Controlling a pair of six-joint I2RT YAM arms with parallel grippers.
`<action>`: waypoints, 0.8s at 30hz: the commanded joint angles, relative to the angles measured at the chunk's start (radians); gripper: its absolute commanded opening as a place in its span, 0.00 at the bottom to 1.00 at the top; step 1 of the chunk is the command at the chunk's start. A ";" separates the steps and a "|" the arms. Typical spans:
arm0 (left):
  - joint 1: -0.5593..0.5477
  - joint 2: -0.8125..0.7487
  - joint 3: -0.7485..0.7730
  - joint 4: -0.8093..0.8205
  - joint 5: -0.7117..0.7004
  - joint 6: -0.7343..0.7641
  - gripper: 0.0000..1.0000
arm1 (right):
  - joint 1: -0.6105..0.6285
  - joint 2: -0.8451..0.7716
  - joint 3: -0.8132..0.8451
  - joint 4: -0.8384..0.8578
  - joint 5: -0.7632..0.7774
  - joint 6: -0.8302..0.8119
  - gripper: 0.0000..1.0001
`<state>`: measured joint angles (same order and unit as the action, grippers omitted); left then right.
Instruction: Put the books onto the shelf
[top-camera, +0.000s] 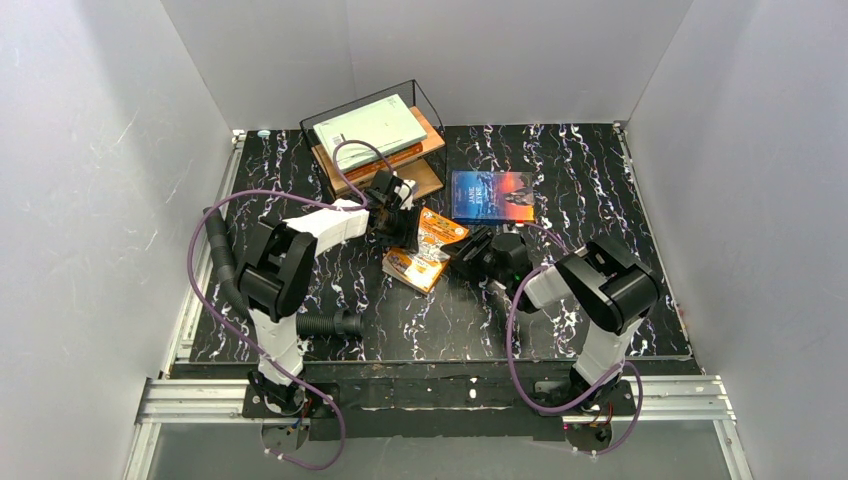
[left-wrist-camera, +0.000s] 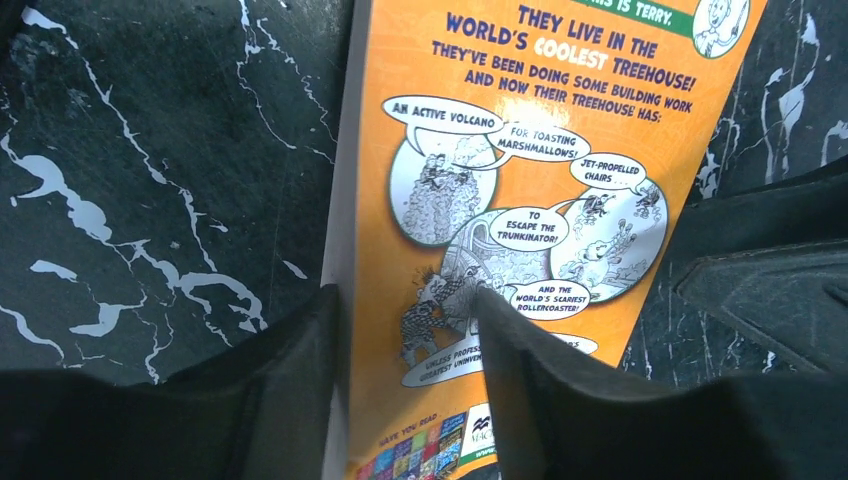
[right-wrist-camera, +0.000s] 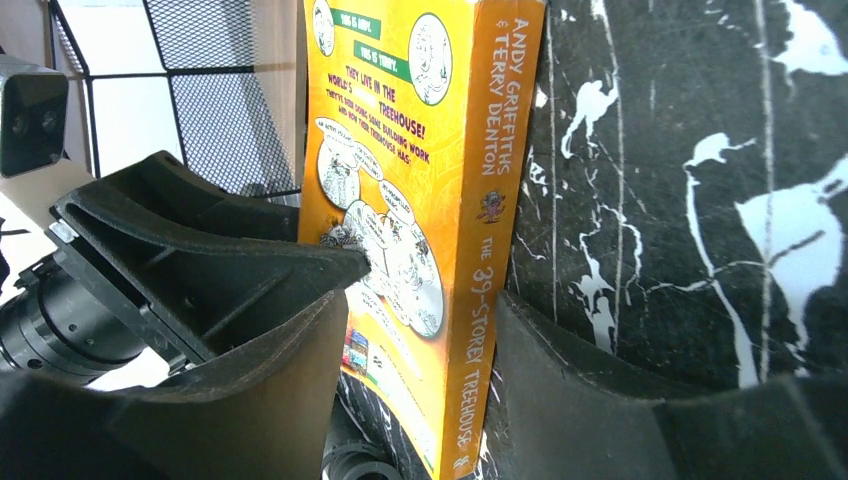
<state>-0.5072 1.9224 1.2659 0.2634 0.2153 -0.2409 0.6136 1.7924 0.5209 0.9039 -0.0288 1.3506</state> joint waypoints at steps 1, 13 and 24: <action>-0.056 0.008 -0.036 -0.086 0.134 -0.044 0.39 | 0.022 -0.026 -0.018 0.030 -0.019 0.005 0.63; -0.078 -0.062 0.005 -0.232 0.170 -0.087 0.00 | -0.005 -0.060 -0.029 -0.073 -0.030 -0.009 0.78; -0.074 -0.199 -0.020 -0.181 0.228 -0.199 0.00 | -0.046 -0.131 -0.116 -0.133 -0.126 -0.033 0.81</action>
<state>-0.5556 1.8259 1.2850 0.1516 0.3077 -0.3908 0.5690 1.6592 0.4294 0.8257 -0.1089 1.3491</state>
